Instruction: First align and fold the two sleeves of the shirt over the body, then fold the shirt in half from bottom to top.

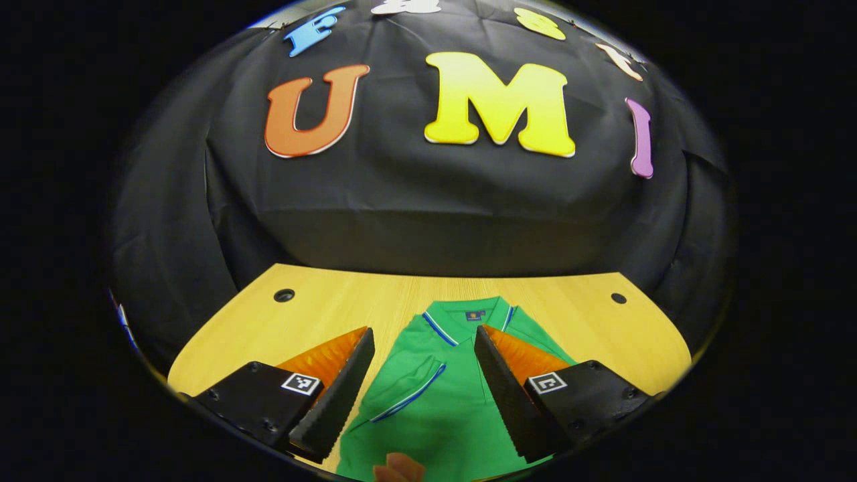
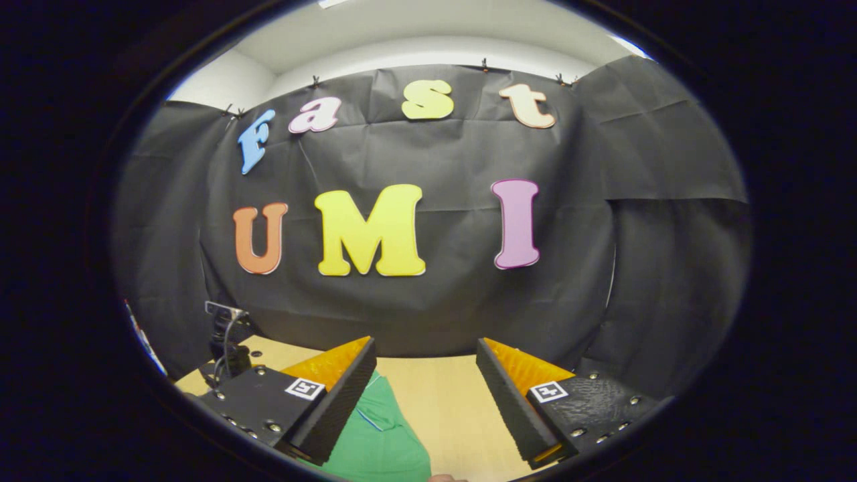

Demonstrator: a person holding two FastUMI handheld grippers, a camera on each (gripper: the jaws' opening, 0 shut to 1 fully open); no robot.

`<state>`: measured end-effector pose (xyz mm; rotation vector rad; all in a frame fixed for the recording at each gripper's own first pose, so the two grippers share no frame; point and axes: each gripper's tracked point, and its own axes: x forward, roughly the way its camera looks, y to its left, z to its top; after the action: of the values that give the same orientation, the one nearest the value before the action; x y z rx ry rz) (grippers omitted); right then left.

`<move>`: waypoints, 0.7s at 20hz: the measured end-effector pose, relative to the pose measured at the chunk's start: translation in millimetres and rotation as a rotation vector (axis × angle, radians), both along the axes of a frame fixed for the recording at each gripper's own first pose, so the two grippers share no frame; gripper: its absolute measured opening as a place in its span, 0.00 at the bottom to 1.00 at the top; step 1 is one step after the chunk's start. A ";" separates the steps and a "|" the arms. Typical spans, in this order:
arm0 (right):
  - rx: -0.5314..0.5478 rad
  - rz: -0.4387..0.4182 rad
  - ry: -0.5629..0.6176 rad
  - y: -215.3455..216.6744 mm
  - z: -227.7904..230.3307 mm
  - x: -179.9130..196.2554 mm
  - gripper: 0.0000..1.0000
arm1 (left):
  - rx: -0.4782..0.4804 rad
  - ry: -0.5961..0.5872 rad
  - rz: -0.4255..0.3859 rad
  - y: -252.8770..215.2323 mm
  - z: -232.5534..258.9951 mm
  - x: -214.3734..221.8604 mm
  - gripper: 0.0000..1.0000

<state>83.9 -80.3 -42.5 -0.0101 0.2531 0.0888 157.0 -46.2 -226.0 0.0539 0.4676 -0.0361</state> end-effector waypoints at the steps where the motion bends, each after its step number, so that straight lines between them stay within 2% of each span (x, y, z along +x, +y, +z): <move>1: 0.002 0.010 0.001 6.2 -0.8 -2.1 0.95 | 0.005 -0.026 -0.005 3.9 15.7 -7.1 0.97; 5: 0.006 0.038 0.001 26.9 -6.4 -10.5 0.95 | 0.032 -0.136 -0.029 17.1 75.1 -32.3 0.97; 8: 0.004 0.052 0.015 39.4 -17.2 -20.9 0.94 | 0.014 -0.201 -0.045 15.5 114.0 -59.1 0.96; 10: 0.004 0.057 0.043 45.4 -30.5 -30.3 0.95 | -0.008 -0.180 -0.046 15.6 114.6 -83.6 0.97; 14: -0.015 0.054 0.112 49.2 -67.9 -55.9 0.97 | -0.040 -0.047 -0.033 20.1 78.6 -138.4 0.97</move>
<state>28.0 -31.1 -110.4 -0.0268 0.3659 0.1418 18.6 -26.1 -147.4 0.0227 0.4186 -0.0764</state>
